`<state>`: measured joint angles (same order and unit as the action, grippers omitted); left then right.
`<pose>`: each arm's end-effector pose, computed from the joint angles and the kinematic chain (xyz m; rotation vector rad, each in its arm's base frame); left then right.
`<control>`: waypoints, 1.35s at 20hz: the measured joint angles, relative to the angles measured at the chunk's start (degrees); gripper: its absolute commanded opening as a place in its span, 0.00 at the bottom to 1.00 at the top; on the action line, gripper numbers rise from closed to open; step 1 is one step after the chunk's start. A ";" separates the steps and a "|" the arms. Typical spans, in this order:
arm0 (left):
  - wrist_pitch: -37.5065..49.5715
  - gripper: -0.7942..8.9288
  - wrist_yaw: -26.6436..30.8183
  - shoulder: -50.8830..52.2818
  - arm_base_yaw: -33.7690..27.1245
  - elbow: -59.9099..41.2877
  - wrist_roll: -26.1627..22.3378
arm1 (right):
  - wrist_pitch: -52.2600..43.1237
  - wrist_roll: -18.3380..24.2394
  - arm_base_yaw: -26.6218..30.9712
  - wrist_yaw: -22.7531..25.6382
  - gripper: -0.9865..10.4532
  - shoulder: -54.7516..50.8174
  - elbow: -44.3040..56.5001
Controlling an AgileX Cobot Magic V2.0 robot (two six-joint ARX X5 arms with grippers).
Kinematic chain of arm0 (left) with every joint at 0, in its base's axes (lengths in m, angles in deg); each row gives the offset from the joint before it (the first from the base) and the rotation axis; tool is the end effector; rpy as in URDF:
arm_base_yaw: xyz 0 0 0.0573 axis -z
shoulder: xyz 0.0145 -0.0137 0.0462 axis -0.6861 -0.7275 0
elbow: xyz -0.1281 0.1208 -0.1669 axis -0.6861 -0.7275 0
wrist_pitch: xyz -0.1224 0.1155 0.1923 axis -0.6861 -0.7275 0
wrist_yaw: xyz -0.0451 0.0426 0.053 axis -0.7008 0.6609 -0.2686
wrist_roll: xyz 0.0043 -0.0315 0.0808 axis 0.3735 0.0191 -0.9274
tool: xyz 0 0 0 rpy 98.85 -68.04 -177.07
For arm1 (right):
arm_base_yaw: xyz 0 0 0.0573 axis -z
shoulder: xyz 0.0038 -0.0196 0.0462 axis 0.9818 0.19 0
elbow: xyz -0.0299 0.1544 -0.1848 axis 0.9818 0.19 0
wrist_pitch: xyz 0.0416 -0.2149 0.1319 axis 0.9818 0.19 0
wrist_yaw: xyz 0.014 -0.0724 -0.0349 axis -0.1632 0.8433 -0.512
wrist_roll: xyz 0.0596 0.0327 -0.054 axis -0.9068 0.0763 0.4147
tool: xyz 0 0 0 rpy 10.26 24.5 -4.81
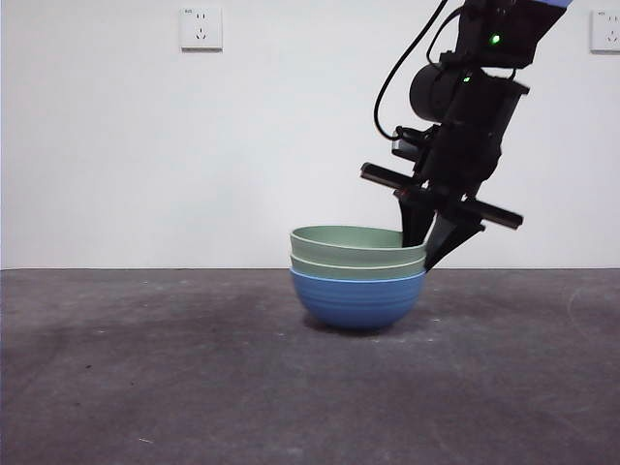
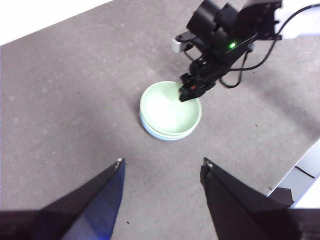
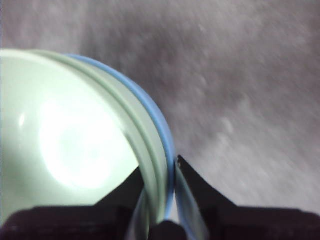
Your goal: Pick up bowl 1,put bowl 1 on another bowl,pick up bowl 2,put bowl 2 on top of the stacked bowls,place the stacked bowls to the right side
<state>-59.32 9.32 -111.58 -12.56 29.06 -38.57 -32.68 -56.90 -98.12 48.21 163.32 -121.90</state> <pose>0.1781 -0.1155 0.4370 0.1608 0.6211 -0.6342 0.3929 0.1533 0.1502 0.1060 1.2413 0.3695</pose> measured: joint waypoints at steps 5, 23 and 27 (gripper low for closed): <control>0.00 0.35 0.00 0.00 0.00 0.00 0.00 | 3.04 1.90 5.95 0.87 0.08 -8.13 -0.15; 0.61 0.34 0.00 0.00 0.02 0.00 0.02 | 3.65 6.93 15.72 2.75 0.08 -4.26 4.37; 0.72 0.34 0.00 0.00 0.00 0.00 0.02 | 3.45 7.34 16.00 2.54 0.08 -4.28 4.42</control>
<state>-58.60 9.32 -111.58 -12.56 29.06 -38.55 -29.23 -49.55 -82.12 50.74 159.03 -117.48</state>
